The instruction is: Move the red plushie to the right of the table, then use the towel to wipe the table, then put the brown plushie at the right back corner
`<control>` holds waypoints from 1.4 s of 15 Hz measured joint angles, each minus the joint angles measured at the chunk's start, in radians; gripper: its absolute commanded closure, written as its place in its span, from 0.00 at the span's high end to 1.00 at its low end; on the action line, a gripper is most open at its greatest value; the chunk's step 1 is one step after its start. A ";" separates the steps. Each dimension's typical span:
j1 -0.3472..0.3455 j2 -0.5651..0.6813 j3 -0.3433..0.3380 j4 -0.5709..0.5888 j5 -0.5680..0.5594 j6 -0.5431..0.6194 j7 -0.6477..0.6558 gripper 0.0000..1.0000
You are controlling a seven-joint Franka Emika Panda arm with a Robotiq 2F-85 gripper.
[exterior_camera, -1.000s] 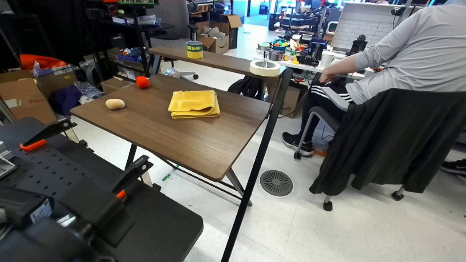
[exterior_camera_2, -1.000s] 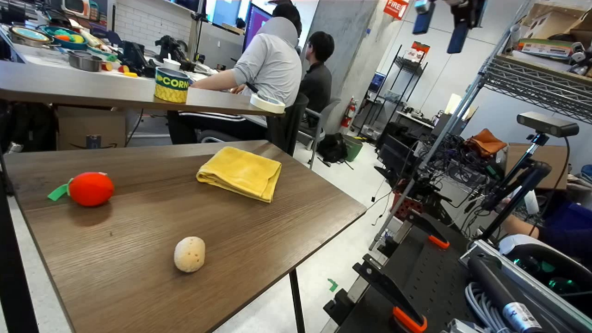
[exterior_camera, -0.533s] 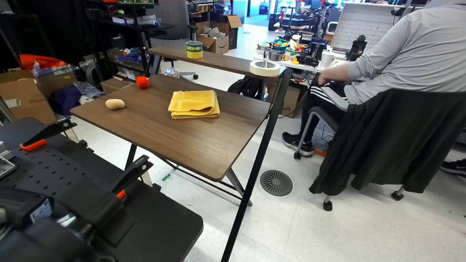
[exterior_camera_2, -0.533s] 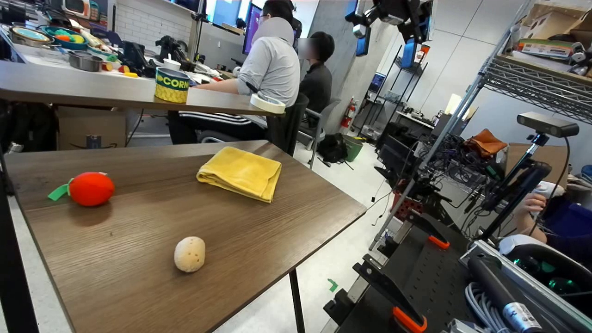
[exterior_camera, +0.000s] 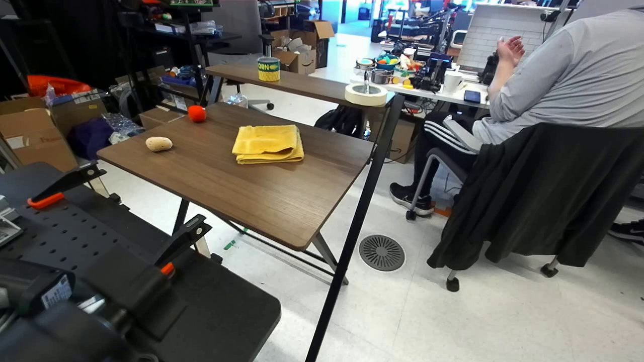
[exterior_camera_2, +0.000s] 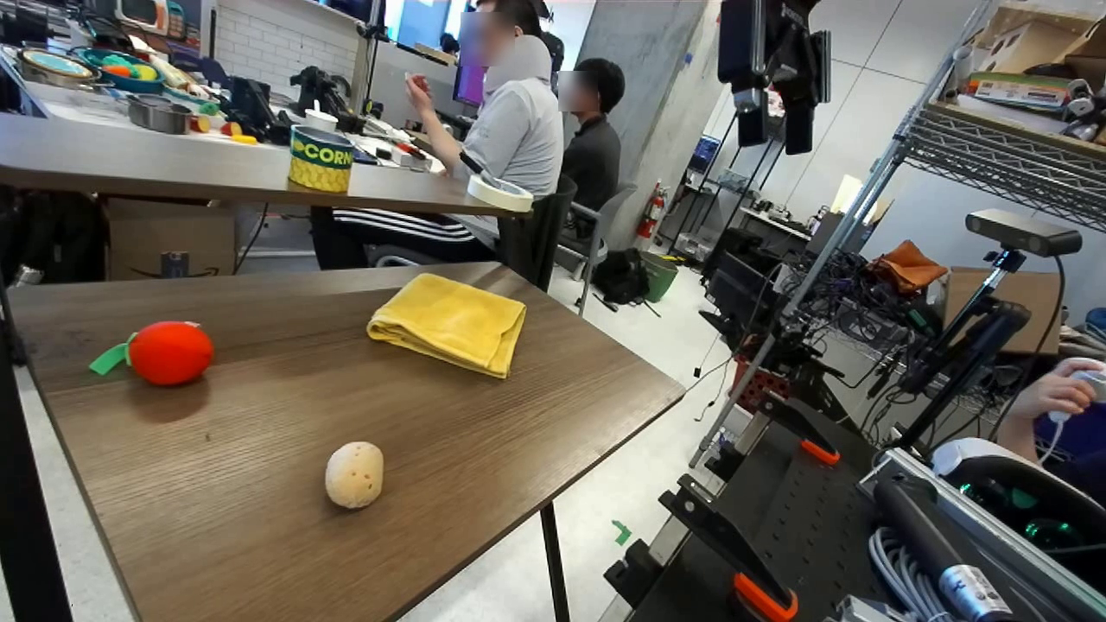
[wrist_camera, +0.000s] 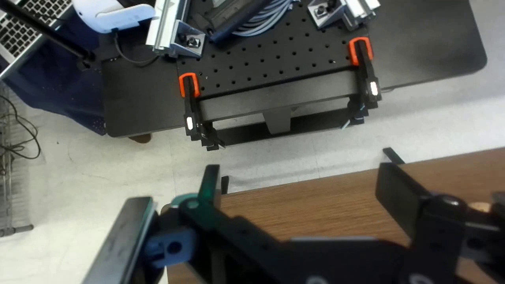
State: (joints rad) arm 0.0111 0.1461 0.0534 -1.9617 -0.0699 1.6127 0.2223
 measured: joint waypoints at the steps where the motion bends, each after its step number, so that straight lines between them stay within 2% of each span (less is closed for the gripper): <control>1: 0.007 -0.007 0.003 -0.020 -0.021 0.000 -0.030 1.00; 3: 0.033 -0.029 0.011 -0.079 -0.020 0.085 -0.012 1.00; 6: 0.056 -0.081 0.022 -0.207 0.123 0.266 0.025 1.00; 11: 0.073 -0.162 0.040 -0.426 0.380 0.565 -0.003 1.00; 13: 0.085 -0.169 0.054 -0.479 0.335 0.676 -0.026 1.00; 15: 0.093 -0.164 0.065 -0.491 0.224 0.711 -0.020 1.00; 21: 0.097 -0.163 0.066 -0.419 0.525 0.801 -0.021 1.00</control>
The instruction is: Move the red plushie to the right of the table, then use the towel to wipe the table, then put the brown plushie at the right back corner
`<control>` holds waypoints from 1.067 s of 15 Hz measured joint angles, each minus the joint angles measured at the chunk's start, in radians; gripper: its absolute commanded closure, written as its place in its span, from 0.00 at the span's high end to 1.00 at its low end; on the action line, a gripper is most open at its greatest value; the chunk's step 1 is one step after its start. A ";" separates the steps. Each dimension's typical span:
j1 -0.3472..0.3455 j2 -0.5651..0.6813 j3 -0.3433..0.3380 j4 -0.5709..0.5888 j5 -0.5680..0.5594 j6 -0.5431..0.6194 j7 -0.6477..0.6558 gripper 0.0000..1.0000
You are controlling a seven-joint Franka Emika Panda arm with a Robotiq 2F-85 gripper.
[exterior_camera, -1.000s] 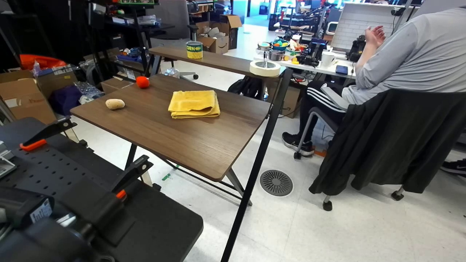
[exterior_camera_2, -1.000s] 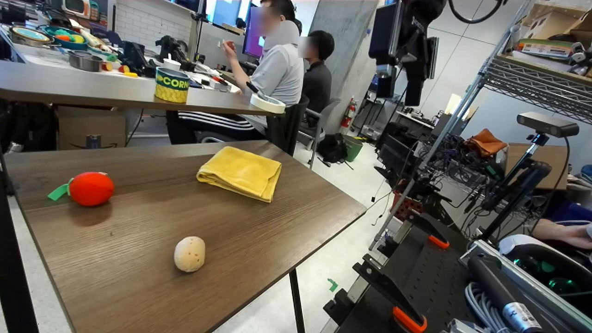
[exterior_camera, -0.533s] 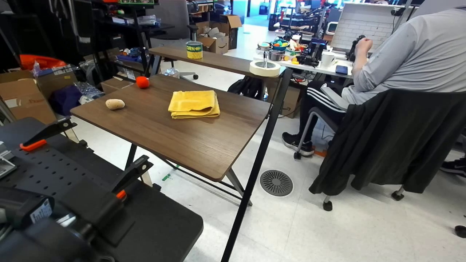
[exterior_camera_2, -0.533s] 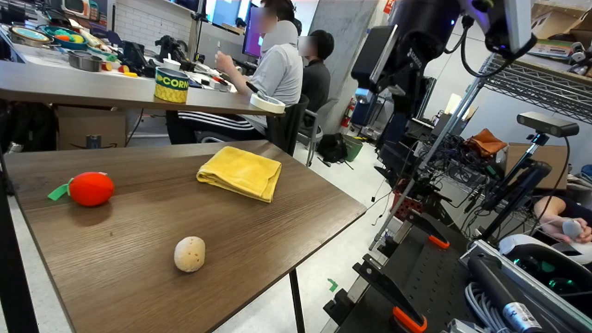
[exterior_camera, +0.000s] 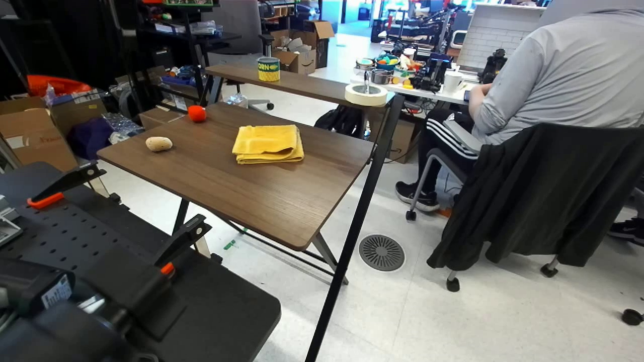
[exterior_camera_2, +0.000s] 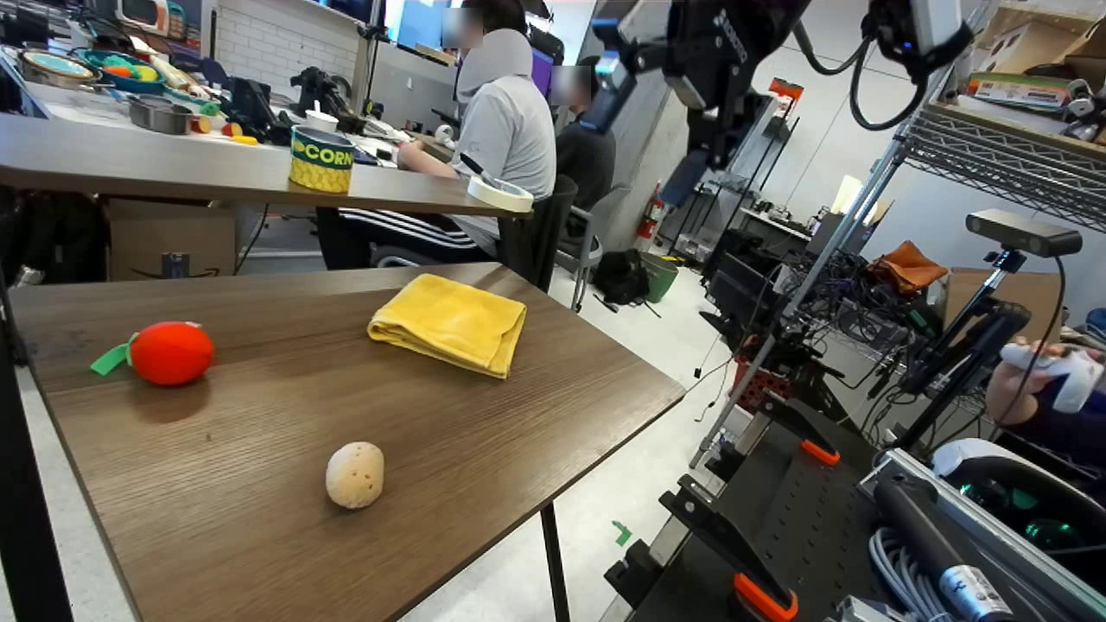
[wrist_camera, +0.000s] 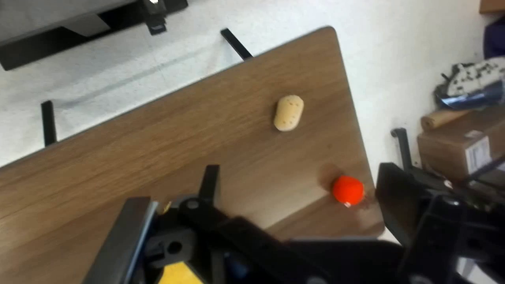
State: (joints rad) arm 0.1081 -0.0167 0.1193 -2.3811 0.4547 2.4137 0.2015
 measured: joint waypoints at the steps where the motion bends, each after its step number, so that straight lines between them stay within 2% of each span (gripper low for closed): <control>1: 0.000 -0.003 0.000 0.015 0.022 0.013 0.000 1.00; 6: 0.000 -0.004 0.000 0.026 0.040 0.018 0.001 1.00; 7: 0.000 -0.003 -0.001 0.025 0.004 0.002 -0.007 1.00; 10: 0.000 -0.004 -0.001 -0.004 -0.151 -0.073 -0.008 1.00; 16: 0.020 -0.001 0.040 -0.025 -0.560 -0.054 0.120 1.00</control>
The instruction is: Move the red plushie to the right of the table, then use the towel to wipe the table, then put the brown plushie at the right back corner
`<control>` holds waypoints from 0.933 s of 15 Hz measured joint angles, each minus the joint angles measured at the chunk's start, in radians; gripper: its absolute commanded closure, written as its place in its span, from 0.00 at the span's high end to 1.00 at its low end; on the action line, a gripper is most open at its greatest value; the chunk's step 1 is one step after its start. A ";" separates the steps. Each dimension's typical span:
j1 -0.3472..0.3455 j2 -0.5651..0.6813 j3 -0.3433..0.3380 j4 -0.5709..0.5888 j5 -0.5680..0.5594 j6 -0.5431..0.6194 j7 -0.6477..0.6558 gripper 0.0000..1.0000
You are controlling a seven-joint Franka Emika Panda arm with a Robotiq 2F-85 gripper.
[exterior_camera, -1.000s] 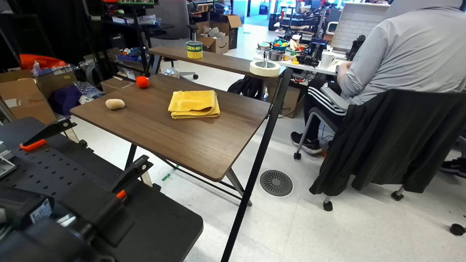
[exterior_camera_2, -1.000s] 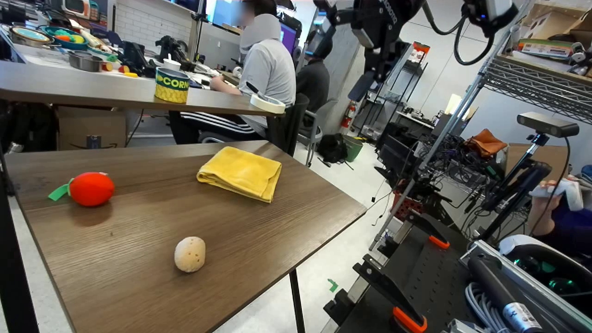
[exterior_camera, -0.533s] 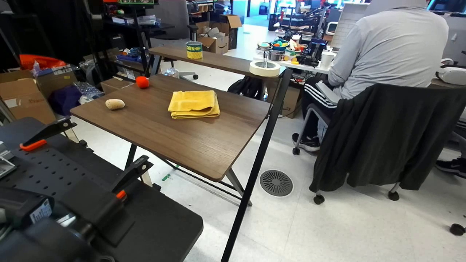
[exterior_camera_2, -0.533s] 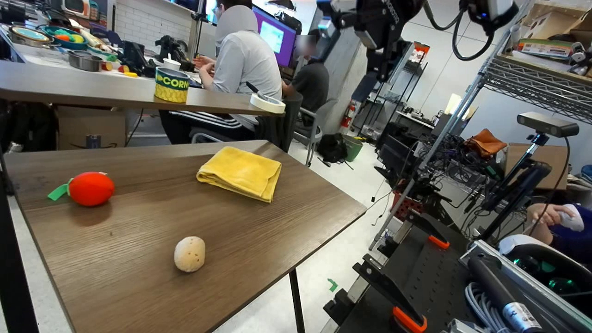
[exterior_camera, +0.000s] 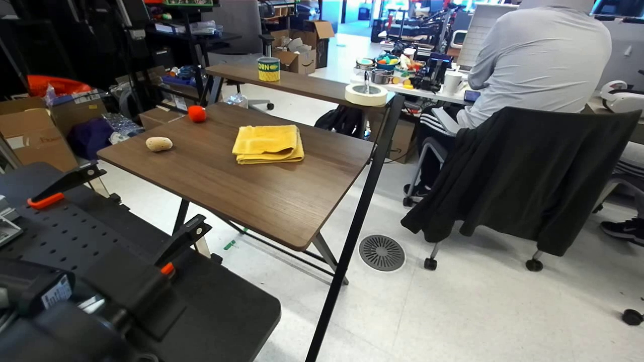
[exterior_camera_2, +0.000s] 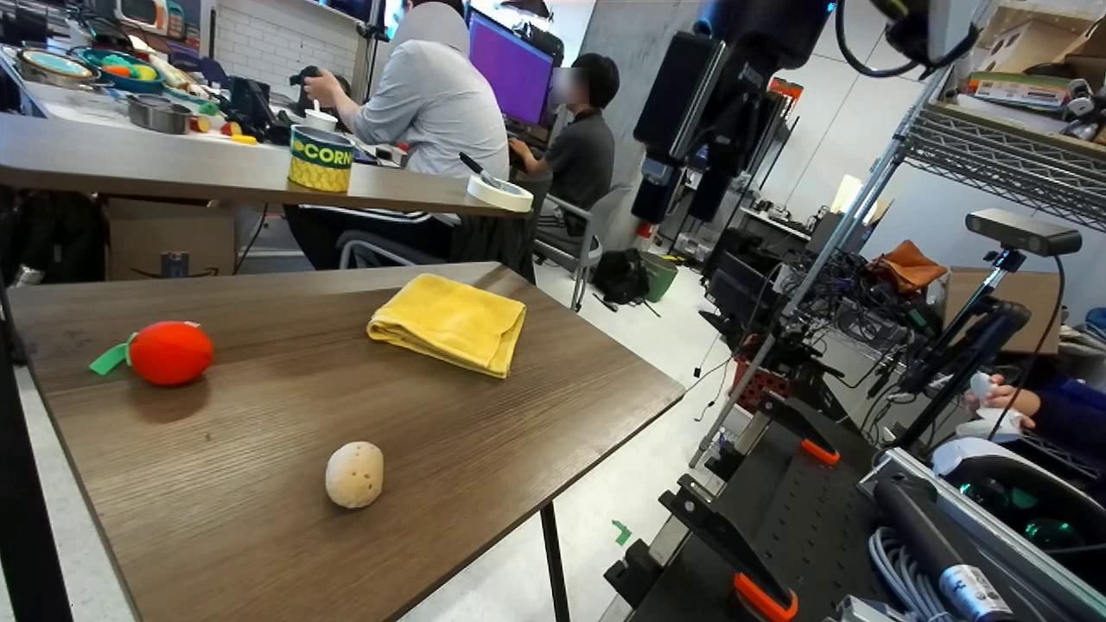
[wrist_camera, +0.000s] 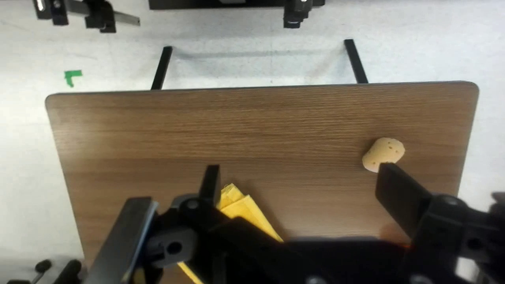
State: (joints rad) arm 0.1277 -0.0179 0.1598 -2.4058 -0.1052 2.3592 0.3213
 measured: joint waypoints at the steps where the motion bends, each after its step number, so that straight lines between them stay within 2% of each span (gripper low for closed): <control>1: 0.004 0.004 0.004 0.010 -0.067 0.000 0.011 1.00; 2: 0.007 0.012 0.006 0.023 -0.132 0.000 0.017 1.00; 3: 0.006 0.023 0.004 0.041 -0.188 -0.007 0.084 1.00; 7: 0.002 0.105 -0.022 0.100 -0.131 0.154 0.153 1.00; 12: 0.002 0.133 -0.031 0.116 -0.131 0.179 0.164 1.00; 14: 0.008 0.132 -0.042 0.100 -0.200 0.261 0.194 1.00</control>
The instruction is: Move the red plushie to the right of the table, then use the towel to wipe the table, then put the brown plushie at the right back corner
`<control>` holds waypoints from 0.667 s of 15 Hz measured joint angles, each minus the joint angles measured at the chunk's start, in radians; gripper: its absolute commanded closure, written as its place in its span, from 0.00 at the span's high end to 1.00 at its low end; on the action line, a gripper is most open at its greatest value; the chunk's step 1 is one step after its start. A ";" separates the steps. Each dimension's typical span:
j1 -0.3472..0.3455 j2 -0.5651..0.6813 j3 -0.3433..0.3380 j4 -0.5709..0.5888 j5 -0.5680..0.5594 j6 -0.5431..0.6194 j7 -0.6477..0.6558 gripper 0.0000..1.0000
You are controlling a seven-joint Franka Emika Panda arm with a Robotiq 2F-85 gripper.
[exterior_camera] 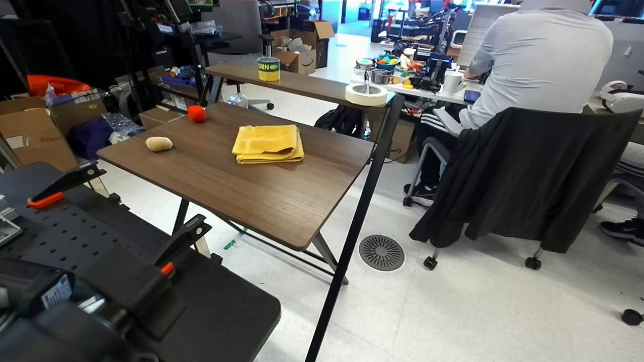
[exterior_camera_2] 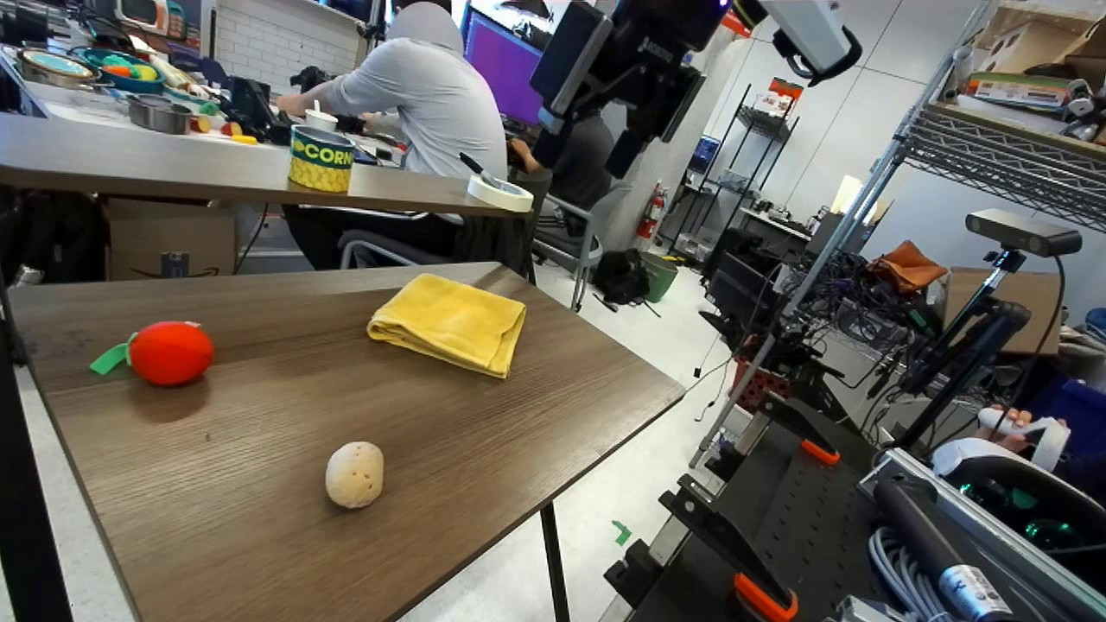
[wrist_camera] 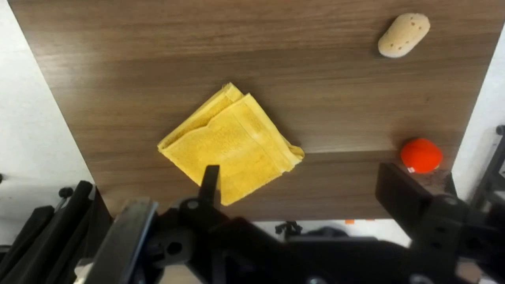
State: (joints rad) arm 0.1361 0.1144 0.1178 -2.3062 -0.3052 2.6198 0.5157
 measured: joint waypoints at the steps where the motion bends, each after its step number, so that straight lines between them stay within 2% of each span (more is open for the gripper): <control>1: 0.005 0.000 -0.008 -0.018 -0.055 0.068 0.028 1.00; 3: 0.022 0.000 -0.032 -0.052 -0.208 0.189 0.114 1.00; 6: 0.047 0.012 -0.070 -0.058 -0.440 0.266 0.285 1.00; 8: 0.049 0.046 -0.070 -0.045 -0.471 0.270 0.332 1.00; 10: 0.042 0.108 -0.036 -0.044 -0.339 0.267 0.238 1.00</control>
State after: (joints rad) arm 0.1777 0.2219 0.0819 -2.3501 -0.6442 2.8872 0.7534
